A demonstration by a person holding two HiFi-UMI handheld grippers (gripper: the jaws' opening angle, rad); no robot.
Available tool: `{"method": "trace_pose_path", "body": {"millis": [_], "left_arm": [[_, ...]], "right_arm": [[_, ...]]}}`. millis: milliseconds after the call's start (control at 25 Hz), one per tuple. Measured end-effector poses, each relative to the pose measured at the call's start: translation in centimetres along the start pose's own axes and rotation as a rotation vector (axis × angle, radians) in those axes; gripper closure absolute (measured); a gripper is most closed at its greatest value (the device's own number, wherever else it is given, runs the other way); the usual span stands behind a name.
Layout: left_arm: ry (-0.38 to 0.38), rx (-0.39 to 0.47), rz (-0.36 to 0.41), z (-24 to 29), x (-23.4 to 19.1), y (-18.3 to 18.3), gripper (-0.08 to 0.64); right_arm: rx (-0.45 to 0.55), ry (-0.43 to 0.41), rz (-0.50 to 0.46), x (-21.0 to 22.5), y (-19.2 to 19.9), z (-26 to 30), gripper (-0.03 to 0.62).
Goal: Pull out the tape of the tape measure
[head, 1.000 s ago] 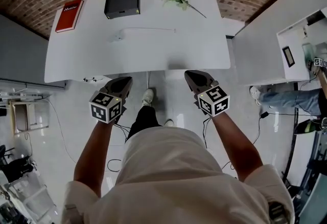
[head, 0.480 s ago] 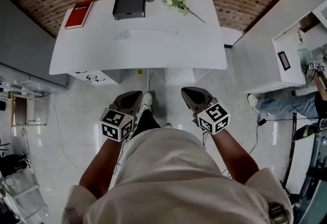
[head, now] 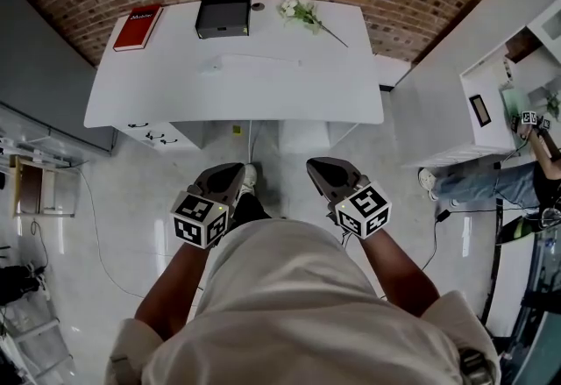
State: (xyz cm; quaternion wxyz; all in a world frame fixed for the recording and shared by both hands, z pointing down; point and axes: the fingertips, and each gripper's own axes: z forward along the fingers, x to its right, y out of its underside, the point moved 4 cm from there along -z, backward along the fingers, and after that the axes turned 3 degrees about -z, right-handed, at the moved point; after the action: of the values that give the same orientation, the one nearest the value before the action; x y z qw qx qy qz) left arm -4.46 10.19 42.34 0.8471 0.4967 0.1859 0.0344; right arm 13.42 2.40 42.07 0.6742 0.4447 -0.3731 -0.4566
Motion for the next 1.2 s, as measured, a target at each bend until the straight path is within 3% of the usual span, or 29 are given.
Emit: {"method": "trace_pose_path", "body": {"millis": [1200], "left_arm": [[0.026, -0.047, 0.021, 1.06, -0.33, 0.75, 0.565]], "right_arm": [[0.006, 0.008, 0.014, 0.06, -0.25, 0.40, 0.589]]}}
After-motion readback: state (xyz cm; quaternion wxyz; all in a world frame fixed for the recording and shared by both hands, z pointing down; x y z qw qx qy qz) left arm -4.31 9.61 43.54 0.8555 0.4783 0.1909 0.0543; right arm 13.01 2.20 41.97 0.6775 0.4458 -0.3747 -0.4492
